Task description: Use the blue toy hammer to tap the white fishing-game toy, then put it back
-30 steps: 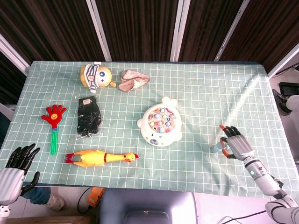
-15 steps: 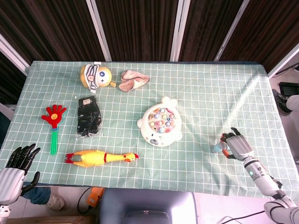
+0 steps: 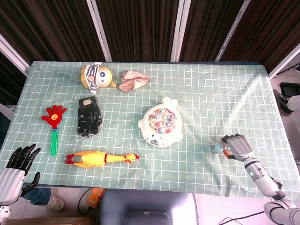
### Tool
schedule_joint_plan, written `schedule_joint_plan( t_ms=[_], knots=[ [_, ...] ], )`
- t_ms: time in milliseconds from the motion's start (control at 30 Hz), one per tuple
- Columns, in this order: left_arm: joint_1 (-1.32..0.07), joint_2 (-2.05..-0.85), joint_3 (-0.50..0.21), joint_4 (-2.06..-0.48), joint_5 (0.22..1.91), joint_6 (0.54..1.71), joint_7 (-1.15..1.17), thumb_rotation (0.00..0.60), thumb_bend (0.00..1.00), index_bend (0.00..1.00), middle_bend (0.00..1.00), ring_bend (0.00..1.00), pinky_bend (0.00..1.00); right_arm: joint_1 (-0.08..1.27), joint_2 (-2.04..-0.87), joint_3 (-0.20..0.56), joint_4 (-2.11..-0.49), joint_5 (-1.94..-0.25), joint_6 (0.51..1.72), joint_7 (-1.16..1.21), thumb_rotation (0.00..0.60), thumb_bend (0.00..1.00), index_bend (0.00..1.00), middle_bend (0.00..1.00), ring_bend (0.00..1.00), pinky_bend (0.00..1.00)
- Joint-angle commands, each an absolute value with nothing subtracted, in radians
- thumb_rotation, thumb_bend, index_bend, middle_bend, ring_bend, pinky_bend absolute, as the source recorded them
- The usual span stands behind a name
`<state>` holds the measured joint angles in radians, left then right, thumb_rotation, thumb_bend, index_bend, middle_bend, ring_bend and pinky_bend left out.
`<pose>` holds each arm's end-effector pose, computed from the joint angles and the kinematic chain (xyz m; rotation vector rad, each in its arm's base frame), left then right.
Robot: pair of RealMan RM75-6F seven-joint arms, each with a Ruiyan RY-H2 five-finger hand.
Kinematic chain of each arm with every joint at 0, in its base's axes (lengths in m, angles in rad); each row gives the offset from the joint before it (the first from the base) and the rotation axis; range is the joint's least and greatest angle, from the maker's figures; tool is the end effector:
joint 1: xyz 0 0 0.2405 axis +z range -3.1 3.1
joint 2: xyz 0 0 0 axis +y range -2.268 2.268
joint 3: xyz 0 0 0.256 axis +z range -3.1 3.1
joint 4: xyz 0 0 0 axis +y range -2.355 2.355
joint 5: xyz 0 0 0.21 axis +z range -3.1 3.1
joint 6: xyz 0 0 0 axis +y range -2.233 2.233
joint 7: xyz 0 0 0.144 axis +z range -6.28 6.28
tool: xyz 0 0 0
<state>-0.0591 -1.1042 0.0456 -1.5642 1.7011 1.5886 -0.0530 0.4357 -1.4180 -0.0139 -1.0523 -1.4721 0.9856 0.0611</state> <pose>-0.3009 0.1512 0.1569 -1.5410 -0.8379 -0.9903 -0.3523 -0.2920 0.0585 1.8093 -0.8937 0.5589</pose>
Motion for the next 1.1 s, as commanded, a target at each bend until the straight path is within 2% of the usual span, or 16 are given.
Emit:
schedule_joint_plan(
  t_ms=[33, 767, 1100],
  knots=[
    [-0.059, -1.104, 0.046, -1.564, 1.701, 1.589, -0.054, 0.6, 0.47, 0.0, 0.0, 0.0, 0.02, 0.436, -1.418, -0.014, -1.054, -1.473, 0.986, 0.058, 0.6, 0.64, 0.82, 0.55, 0.56, 0.55],
    [-0.057, -1.102, 0.045, -1.563, 1.702, 1.594, -0.062, 0.6, 0.47, 0.0, 0.0, 0.0, 0.02, 0.437, -1.422, -0.016, -1.048, -1.474, 0.979, 0.085, 0.6, 0.68, 0.92, 0.63, 0.65, 0.65],
    [-0.056, -1.102, 0.045, -1.562, 1.704, 1.598, -0.063, 0.6, 0.47, 0.0, 0.0, 0.0, 0.02, 0.439, -1.424, -0.014, -1.051, -1.471, 0.975, 0.084, 0.6, 0.68, 0.94, 0.64, 0.65, 0.66]
  ],
)
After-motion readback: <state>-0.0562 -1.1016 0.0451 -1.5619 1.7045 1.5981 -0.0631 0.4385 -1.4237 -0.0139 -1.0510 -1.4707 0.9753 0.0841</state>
